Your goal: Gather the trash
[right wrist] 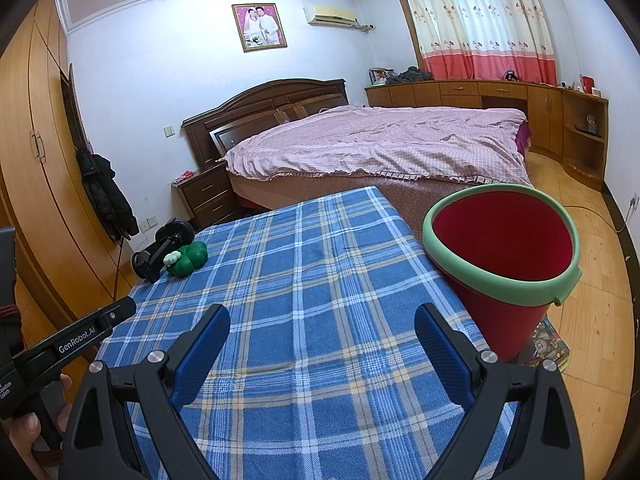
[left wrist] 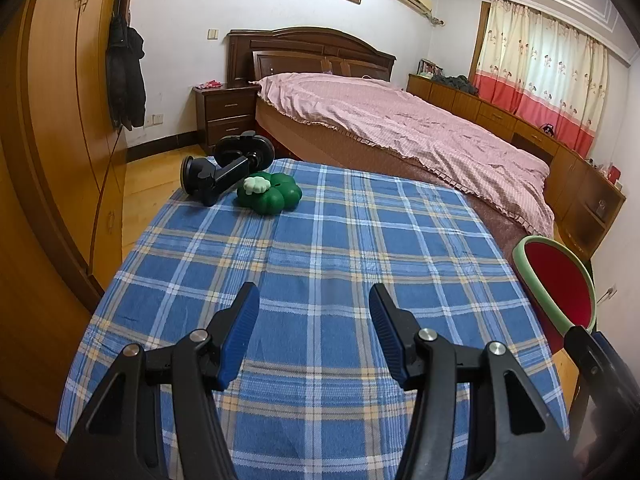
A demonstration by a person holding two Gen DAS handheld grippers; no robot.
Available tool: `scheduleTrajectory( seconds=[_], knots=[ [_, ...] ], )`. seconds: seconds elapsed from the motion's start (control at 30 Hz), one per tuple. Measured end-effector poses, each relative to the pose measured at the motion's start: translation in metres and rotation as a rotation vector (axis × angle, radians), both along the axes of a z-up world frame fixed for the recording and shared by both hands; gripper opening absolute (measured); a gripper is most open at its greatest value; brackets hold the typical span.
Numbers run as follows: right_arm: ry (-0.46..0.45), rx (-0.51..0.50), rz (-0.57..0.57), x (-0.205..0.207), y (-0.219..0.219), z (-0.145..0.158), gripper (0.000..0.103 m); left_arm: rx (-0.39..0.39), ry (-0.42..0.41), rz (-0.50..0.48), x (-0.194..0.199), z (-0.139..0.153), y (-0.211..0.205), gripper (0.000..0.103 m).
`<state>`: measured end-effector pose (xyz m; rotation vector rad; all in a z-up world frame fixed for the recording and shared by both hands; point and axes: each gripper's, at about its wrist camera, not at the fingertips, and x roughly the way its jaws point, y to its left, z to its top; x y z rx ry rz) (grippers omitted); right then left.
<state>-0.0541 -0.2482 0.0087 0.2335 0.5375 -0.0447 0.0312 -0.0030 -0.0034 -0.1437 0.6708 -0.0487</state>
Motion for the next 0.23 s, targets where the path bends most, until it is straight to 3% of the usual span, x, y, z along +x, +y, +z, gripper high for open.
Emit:
scheduleTrajectory(
  seconds=[0.23],
  knots=[
    [0.001, 0.000, 0.000, -0.0002, 0.0000, 0.0000, 0.096, 0.001, 0.003, 0.000, -0.0002, -0.0004, 0.0013, 0.057]
  ],
)
